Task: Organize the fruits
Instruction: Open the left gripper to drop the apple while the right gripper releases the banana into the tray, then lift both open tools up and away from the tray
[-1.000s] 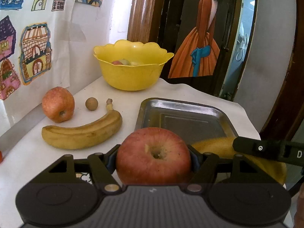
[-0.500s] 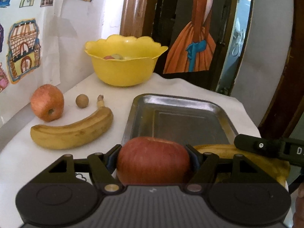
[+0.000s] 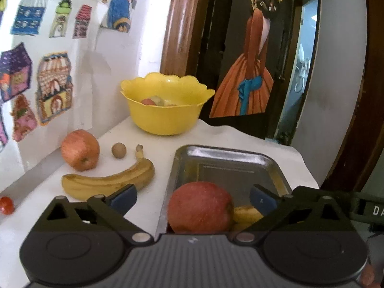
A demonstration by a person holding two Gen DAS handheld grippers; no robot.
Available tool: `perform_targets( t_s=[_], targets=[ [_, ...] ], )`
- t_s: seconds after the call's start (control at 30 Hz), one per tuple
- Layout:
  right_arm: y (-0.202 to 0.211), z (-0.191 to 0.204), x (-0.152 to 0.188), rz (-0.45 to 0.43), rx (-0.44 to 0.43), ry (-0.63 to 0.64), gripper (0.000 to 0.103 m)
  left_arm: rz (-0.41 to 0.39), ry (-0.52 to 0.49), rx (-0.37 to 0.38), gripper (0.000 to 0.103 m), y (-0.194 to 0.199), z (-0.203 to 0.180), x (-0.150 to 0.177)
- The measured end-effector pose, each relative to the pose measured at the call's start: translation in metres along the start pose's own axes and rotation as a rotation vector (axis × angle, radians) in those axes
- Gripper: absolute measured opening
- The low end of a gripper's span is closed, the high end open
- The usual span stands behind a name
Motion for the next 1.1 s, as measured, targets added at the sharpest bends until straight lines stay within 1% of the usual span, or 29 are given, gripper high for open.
perform_targets(
  t_s=[0.17, 0.3, 0.5, 0.67, 0.77, 0.83, 0.93, 1.03, 1.1],
  targets=[
    [0.022, 0.01, 0.002, -0.028, -0.013, 0.015, 0.096, -0.031, 0.003, -0.011, 0.102, 0.023, 0.002, -0.002],
    [0.047, 0.019, 0.005, -0.058, -0.017, 0.043, 0.102, -0.055, 0.001, -0.024, 0.102, 0.044, 0.002, -0.002],
    [0.092, 0.034, 0.022, -0.093, 0.002, 0.102, 0.102, -0.085, 0.014, -0.03, 0.102, 0.084, 0.002, 0.006],
    [0.133, 0.047, 0.05, -0.113, 0.009, 0.141, 0.102, -0.084, 0.006, -0.049, 0.102, 0.119, -0.002, 0.023],
    [0.151, 0.052, 0.07, -0.109, 0.022, 0.129, 0.102, -0.077, 0.0, -0.081, 0.102, 0.138, -0.005, 0.037],
    [0.162, 0.058, 0.084, -0.093, 0.049, 0.123, 0.102, -0.07, -0.002, -0.116, 0.102, 0.152, -0.008, 0.047],
    [0.177, 0.067, 0.106, -0.069, 0.063, 0.151, 0.102, -0.069, 0.017, -0.168, 0.102, 0.174, -0.01, 0.064],
    [0.188, 0.072, 0.125, -0.04, 0.044, 0.16, 0.102, -0.047, 0.025, -0.224, 0.102, 0.191, -0.018, 0.082],
    [0.194, 0.073, 0.135, -0.028, 0.005, 0.163, 0.102, -0.04, 0.03, -0.247, 0.102, 0.202, -0.025, 0.09]
  ],
)
Point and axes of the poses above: each gripper's, at about its wrist camera, not at the fingertips, and y roughly against the way its jaws point, z to its left, x to its underside, the point moved 2 cm from there along -y, roughly the way its jaws point, and after that the axes turned 4 degrees about -y, right-handed, at the moved point
